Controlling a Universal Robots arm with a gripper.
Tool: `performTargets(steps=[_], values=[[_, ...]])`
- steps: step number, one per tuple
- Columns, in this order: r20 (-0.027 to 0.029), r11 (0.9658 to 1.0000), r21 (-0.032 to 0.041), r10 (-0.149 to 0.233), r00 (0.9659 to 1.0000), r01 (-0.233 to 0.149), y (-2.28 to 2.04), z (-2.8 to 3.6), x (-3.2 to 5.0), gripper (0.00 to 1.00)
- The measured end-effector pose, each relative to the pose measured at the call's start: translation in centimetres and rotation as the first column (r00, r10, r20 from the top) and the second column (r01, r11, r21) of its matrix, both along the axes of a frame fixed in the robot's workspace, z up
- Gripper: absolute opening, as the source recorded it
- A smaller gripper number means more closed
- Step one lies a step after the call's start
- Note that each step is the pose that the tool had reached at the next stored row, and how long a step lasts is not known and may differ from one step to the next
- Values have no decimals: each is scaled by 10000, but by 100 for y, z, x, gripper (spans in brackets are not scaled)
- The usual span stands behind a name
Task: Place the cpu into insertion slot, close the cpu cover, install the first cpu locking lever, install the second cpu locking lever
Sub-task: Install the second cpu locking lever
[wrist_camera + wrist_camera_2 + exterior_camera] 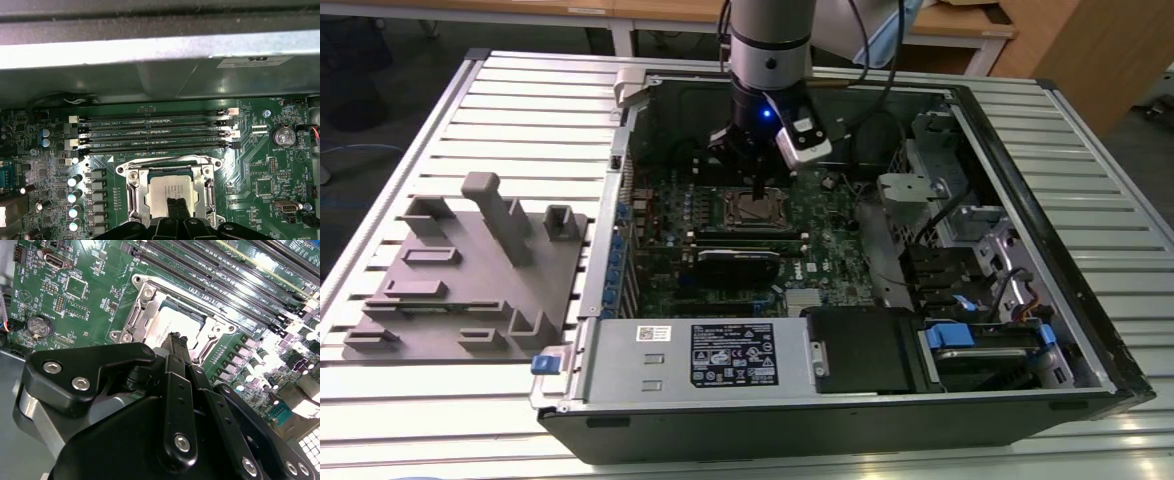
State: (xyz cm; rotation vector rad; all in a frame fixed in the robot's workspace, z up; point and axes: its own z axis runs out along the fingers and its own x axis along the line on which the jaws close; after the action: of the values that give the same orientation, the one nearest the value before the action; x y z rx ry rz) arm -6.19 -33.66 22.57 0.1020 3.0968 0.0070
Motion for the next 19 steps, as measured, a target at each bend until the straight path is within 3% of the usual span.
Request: performTargets(steps=[8,10,19], values=[[2,10000,2,0,10000,0,0,12,0,10],[0,10000,0,0,10000,0,0,115,0,10],[1,10000,0,0,10000,0,0,119,0,10]])
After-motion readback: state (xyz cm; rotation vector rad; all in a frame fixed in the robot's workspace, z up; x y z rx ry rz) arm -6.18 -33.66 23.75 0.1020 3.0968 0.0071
